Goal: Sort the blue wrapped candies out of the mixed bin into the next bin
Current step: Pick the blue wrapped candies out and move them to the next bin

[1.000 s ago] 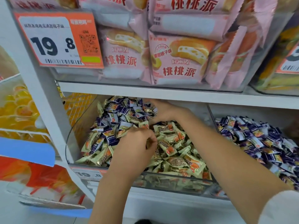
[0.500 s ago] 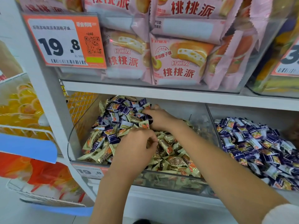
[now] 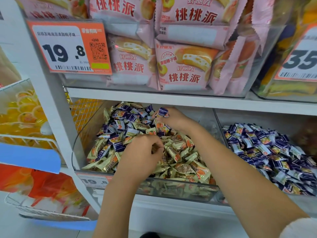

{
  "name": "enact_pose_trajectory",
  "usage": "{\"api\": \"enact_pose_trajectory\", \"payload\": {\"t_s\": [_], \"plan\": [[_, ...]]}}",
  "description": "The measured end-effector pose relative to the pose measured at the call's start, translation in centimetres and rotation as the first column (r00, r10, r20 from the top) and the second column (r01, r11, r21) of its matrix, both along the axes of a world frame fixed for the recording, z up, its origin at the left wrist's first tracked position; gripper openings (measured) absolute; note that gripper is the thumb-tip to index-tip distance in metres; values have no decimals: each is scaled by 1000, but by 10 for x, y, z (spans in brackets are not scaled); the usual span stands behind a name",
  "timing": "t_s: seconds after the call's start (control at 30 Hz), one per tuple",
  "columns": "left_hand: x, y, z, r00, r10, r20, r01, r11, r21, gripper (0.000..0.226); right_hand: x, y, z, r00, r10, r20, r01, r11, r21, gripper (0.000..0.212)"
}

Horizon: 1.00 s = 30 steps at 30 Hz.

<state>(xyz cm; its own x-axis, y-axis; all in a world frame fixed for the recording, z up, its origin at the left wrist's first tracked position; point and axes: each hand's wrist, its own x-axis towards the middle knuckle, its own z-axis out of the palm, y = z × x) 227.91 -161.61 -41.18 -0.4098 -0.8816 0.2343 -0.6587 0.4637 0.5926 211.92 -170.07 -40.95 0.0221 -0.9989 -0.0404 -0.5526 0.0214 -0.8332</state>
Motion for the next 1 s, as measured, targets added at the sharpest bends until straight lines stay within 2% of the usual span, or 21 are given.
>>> {"api": "enact_pose_trajectory", "payload": {"t_s": [0.07,0.17,0.27,0.37,0.43,0.5,0.63,0.7,0.77,0.9,1.0], "plan": [[1,0,0,1000,3,-1,-3,1000,6,10,-2,6,8,996,-87,26,87,996,8,27],[2,1,1,1000,-2,2,2,1000,12,10,-10,13,18,923,-241,301,217,970,110,41],[2,1,2,1000,0,-10,1,1000,24,10,-15,24,26,831,-313,459,258,949,181,40],[0,2,3,999,18,-39,-18,1000,7,9,-23,41,33,610,-400,684,222,915,337,23],[-2,4,5,998,27,-58,-28,1000,-3,12,-27,54,36,475,-444,760,137,890,435,9],[-5,4,4,998,16,-53,-17,1000,-18,14,-32,65,37,363,-499,787,89,859,504,12],[-11,6,2,999,-1,-49,0,1000,-30,13,-33,82,41,268,-537,800,71,839,539,21],[-14,7,3,999,-5,-40,4,999,-38,12,-33,91,47,270,-530,804,101,846,523,23],[-17,9,4,1000,-8,-19,7,999,-39,12,-33,105,55,321,-483,814,144,875,462,24],[-21,7,4,999,-30,17,31,999,-41,11,-52,143,60,471,-354,808,258,931,258,24],[-23,7,2,999,-44,22,45,998,-38,10,-78,164,53,575,-379,725,420,897,136,24]]}}
